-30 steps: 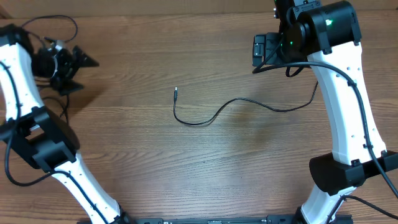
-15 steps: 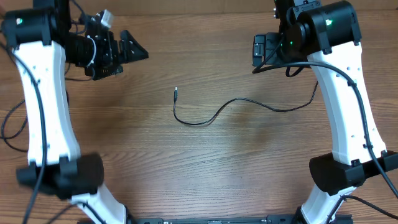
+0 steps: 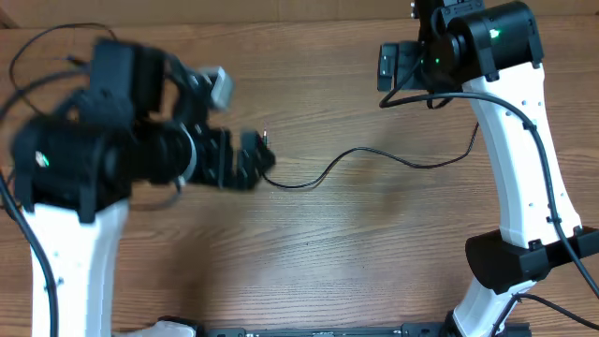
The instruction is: Untangle cables
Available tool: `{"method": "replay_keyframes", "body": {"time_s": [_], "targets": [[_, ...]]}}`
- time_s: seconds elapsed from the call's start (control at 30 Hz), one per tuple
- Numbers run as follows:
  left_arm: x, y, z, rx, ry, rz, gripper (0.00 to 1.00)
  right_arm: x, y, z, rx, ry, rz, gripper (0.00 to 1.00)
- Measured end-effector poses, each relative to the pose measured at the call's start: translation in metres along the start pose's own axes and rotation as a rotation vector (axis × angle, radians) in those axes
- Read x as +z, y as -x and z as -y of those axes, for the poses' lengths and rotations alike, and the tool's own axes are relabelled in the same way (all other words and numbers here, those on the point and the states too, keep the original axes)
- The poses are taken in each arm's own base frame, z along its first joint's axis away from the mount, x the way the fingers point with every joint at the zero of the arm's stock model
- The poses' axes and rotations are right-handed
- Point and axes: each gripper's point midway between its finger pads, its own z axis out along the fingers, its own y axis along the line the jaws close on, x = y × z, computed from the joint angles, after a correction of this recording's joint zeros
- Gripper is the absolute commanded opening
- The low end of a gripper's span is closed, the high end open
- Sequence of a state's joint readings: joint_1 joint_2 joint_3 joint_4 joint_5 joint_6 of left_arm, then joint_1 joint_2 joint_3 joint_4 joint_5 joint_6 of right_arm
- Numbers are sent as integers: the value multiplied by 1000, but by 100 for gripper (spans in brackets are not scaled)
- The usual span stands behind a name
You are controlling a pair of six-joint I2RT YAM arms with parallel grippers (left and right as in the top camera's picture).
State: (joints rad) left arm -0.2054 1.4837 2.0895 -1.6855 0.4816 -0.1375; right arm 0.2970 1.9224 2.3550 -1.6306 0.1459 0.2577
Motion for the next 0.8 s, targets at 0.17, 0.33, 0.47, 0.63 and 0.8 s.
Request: {"method": "replay_keyframes", "body": {"time_s": [0.17, 0.33, 0.47, 0.63, 0.8], "targets": [[20, -56, 2, -24, 69, -135, 100, -1, 2, -18, 3, 99, -2, 100], [38, -74, -19, -104, 172, -206, 100, -3, -6, -33, 1, 192, -43, 100], [53, -82, -36, -145, 228, -245, 99, -2, -19, -35, 1, 206, -108, 100], [74, -79, -53, -178, 284, -253, 100, 30, -42, -51, 49, 261, -255, 100], [74, -73, -83, -324, 443, -197, 100, 87, -76, -91, 94, 387, -416, 96]]}}
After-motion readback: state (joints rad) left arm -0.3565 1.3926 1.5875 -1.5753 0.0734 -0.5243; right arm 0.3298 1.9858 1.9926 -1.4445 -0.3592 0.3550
